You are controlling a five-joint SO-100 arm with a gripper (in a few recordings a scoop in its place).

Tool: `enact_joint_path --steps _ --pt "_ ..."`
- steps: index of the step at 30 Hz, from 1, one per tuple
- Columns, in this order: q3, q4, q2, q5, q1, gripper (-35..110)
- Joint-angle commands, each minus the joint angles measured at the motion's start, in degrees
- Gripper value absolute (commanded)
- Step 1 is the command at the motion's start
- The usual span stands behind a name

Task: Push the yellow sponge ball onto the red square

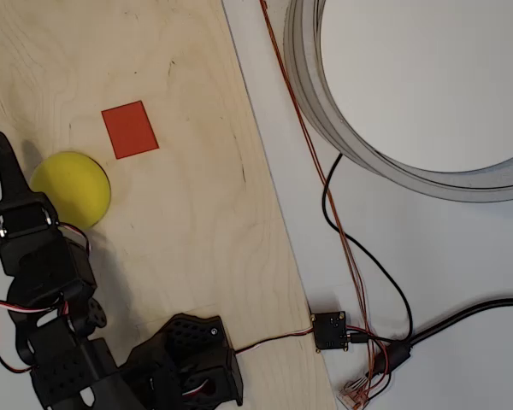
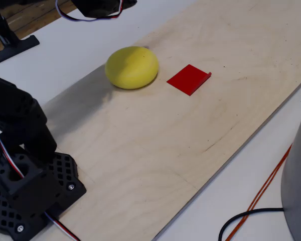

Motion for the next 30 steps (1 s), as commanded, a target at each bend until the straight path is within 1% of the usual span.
enact_joint_path --steps 1,9,16,21,30 --pt "-1.6 3.5 3.6 5.4 -2.2 28" --pt "1.1 12.0 10.1 14.4 -7.6 29" --pt "8.3 15.0 15.8 14.5 -7.1 28" --pt "8.8 18.6 16.1 13.4 -4.9 28" --pt "11.6 18.6 17.3 13.9 -4.9 28"
